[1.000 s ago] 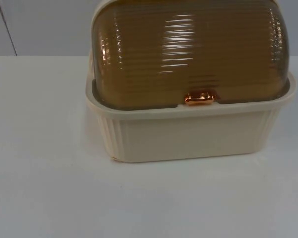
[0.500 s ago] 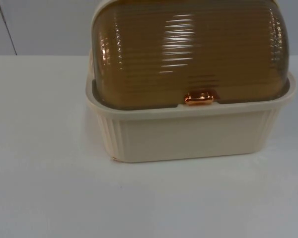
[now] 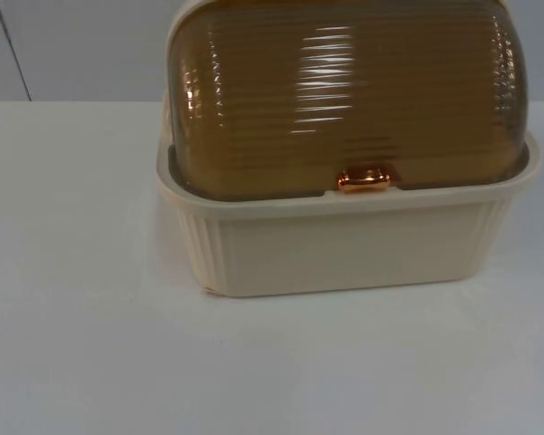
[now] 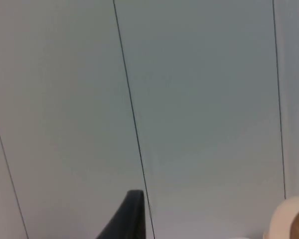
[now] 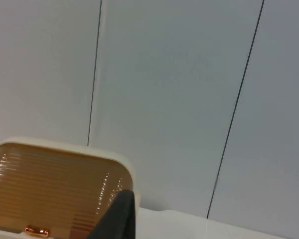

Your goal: Open the box lid with the left hand, place the block into the box with the right hand, then close the box lid with the left hand.

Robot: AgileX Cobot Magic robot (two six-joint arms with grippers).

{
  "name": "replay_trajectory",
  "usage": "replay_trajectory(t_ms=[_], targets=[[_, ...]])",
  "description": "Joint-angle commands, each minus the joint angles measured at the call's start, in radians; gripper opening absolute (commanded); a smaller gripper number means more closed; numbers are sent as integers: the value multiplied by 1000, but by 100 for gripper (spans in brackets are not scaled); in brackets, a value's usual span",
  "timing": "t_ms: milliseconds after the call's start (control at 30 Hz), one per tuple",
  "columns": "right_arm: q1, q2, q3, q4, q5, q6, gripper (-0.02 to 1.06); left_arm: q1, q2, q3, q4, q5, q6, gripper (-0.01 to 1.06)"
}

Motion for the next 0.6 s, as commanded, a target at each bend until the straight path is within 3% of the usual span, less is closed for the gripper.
replay_trajectory(t_ms=[0, 133, 367, 567], targets=[[2, 1, 8, 13, -14, 2, 105, -5, -2, 15, -12, -11, -4, 105], [2, 1, 8, 11, -11, 2, 105, -5, -2, 65, -40, 2, -4, 105], [-63, 1, 8, 35, -44, -1, 105, -5, -2, 102, -62, -52, 27, 105], [-45, 1, 50, 10, -35, -20, 105, -5, -2, 102, -35, -44, 37, 105]])
